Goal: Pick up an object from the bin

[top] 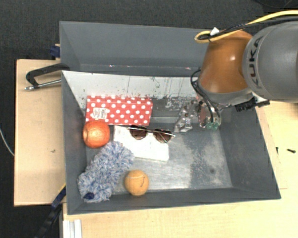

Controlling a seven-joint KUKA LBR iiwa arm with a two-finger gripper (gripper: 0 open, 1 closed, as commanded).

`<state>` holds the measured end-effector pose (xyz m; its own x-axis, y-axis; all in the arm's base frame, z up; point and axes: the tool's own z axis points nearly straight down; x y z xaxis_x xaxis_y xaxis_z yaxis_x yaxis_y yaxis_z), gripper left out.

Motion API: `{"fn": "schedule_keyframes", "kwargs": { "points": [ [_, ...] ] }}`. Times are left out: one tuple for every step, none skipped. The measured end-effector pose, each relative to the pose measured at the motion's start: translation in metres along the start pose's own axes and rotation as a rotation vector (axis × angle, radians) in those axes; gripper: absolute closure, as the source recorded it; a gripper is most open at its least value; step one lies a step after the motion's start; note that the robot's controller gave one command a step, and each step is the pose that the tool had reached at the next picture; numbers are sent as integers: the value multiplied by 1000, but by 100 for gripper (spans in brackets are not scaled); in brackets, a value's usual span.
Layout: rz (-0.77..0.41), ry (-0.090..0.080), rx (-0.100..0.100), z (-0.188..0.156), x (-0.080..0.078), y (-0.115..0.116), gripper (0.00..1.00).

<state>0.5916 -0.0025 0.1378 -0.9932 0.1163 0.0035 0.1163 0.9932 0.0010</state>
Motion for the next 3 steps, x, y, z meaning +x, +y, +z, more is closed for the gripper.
{"fn": "schedule_keyframes", "kwargs": {
  "points": [
    [-39,-10,0,-93,6,3,0],
    [-40,-9,0,-92,6,4,0],
    [-45,-14,1,-52,7,21,0]
  ]
}}
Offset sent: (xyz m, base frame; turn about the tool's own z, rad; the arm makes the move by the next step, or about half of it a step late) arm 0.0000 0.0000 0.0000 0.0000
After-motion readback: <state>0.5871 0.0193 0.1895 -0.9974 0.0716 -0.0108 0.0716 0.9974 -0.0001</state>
